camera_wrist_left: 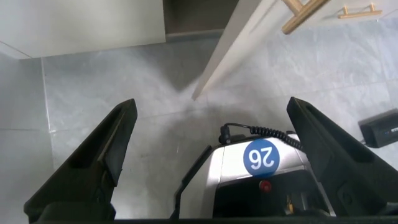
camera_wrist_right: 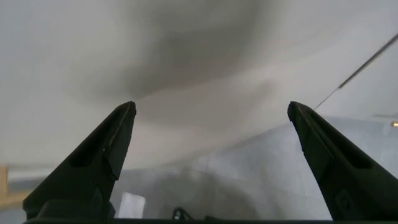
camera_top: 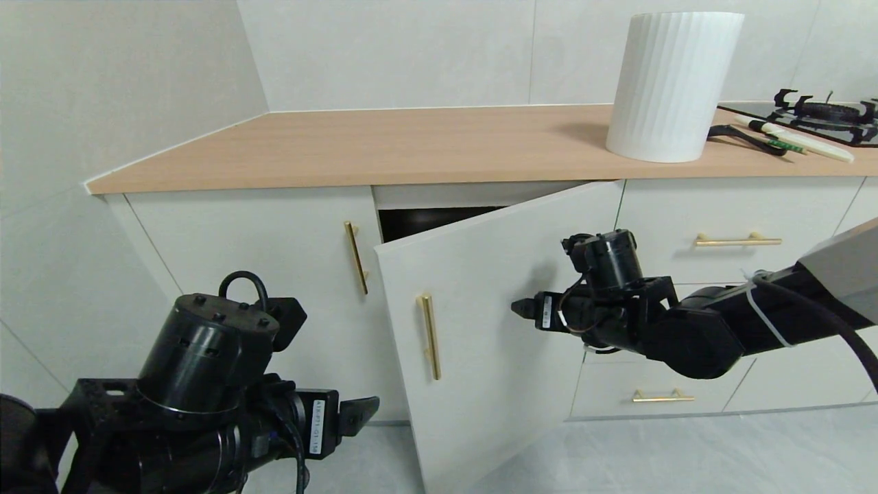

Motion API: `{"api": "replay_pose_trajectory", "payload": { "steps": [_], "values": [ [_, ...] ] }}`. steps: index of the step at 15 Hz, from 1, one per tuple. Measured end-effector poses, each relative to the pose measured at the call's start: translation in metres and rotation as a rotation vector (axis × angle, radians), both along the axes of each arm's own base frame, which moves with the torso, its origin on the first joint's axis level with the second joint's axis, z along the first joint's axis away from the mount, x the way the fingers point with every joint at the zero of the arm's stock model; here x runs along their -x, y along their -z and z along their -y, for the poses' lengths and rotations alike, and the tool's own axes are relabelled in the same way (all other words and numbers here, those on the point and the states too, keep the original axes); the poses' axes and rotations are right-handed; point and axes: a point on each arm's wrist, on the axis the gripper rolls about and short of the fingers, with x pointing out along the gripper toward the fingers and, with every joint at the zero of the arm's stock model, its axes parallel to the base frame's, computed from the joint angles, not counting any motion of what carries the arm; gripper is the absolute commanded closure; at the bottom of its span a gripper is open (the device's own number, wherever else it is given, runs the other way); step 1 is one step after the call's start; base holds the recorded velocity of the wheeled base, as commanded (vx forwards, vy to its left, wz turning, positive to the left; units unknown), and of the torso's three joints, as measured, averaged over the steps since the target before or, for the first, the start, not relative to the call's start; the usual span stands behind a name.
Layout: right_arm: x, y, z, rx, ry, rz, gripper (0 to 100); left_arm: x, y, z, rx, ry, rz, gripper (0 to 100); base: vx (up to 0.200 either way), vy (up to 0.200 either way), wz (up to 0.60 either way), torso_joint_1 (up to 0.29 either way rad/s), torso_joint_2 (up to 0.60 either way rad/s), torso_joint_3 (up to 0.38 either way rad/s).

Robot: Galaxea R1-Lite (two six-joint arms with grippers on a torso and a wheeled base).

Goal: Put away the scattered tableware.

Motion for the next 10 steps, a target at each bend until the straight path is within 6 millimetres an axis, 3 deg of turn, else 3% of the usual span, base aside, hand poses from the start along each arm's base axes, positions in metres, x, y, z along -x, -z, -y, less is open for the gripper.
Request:
{"api": "replay_pose_trajectory", "payload": {
  "steps": [10],
  "values": [
    [-0.040,0.001,-0.009,-0.119,0.203,0.114,0,-0.001,0.001,0.001,-0.004,-0.001,-0.004,0,0.000,0.000,0.00,0.000,0.00,0.000]
  ]
}}
